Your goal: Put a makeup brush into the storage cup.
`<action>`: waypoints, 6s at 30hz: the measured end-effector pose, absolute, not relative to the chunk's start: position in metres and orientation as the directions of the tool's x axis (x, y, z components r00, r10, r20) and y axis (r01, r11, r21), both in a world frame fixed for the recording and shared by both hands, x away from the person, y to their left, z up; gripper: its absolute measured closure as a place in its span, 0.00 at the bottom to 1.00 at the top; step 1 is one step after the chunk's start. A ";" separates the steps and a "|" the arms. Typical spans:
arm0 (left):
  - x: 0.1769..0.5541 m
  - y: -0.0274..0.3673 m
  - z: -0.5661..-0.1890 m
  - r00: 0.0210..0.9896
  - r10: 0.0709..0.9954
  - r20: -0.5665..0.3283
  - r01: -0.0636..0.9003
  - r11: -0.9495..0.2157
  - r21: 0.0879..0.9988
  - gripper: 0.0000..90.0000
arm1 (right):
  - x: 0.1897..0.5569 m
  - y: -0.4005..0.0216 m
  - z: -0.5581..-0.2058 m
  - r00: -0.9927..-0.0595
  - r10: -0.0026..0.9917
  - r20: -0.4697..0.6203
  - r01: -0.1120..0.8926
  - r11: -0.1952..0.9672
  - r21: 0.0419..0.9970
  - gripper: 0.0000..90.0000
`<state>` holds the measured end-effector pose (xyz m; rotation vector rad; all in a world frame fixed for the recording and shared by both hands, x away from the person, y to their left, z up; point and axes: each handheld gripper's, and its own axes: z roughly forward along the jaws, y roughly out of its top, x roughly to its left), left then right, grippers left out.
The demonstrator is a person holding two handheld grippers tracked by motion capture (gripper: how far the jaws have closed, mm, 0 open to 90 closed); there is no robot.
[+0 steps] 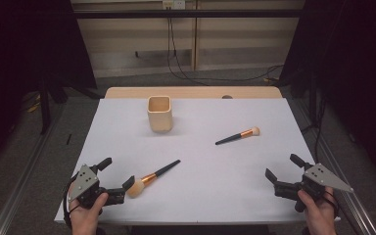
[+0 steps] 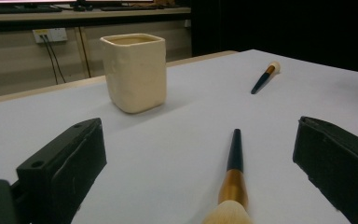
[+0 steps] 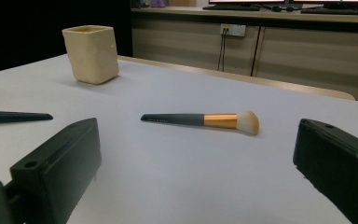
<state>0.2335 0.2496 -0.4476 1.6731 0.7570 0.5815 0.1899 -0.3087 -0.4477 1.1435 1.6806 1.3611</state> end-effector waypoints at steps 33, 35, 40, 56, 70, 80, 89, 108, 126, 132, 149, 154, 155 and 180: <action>0.256 0.226 -0.425 0.710 0.704 0.001 0.178 -0.181 0.967 0.03 | 0.196 -0.307 -0.449 -0.386 0.922 0.027 0.211 0.061 0.976 0.01; 0.261 0.222 -0.422 0.721 0.693 -0.007 0.177 -0.174 0.969 0.03 | 0.197 -0.308 -0.449 -0.381 0.924 0.027 0.211 0.058 0.976 0.01; 0.268 0.217 -0.412 0.727 0.687 -0.003 0.167 -0.172 0.971 0.03 | 0.197 -0.307 -0.450 -0.388 0.921 0.021 0.210 0.066 0.976 0.01; 0.296 0.196 -0.404 0.753 0.654 -0.069 0.213 -0.142 0.967 0.01 | 0.200 -0.304 -0.451 -0.398 0.917 0.019 0.213 0.073 0.974 0.01; 0.317 0.172 -0.404 0.773 0.632 -0.051 0.252 -0.232 0.939 0.01 | 0.197 -0.303 -0.450 -0.403 0.915 0.017 0.213 0.076 0.974 0.00; 0.328 0.162 -0.396 0.796 0.603 -0.060 0.323 -0.337 0.884 0.02 | 0.198 -0.303 -0.450 -0.409 0.912 0.007 0.214 0.088 0.973 0.00; 0.332 0.160 -0.396 0.803 0.590 -0.083 0.396 -0.423 0.815 0.03 | 0.198 -0.302 -0.450 -0.420 0.908 0.003 0.209 0.093 0.974 0.00; 0.344 0.157 -0.397 0.826 0.542 -0.154 0.531 -0.655 0.537 0.05 | 0.198 -0.301 -0.450 -0.425 0.905 -0.014 0.207 0.112 0.972 0.00; 0.346 0.150 -0.405 0.858 0.510 -0.063 0.511 -0.834 0.207 0.06 | 0.198 -0.299 -0.451 -0.438 0.899 -0.012 0.216 0.118 0.969 0.00; 0.347 0.152 -0.406 0.860 0.506 -0.057 0.507 -0.841 0.186 0.10 | 0.199 -0.298 -0.451 -0.440 0.898 -0.016 0.217 0.123 0.968 0.00; 0.350 0.139 -0.422 0.850 0.509 -0.135 0.519 -0.853 0.052 0.08 | 0.199 -0.298 -0.451 -0.445 0.895 -0.015 0.222 0.127 0.967 0.00; 0.347 0.136 -0.428 0.842 0.526 -0.122 0.533 -0.846 0.029 0.09 | 0.199 -0.297 -0.452 -0.449 0.893 -0.014 0.224 0.128 0.966 0.00; 0.347 0.135 -0.429 0.843 0.519 -0.140 0.528 -0.849 0.032 0.12 | 0.199 -0.297 -0.452 -0.448 0.894 -0.019 0.227 0.134 0.965 0.00; 0.344 0.126 -0.441 0.866 0.473 -0.161 0.480 -0.877 0.004 0.64 | 0.200 -0.296 -0.454 -0.466 0.884 -0.027 0.241 0.156 0.958 0.00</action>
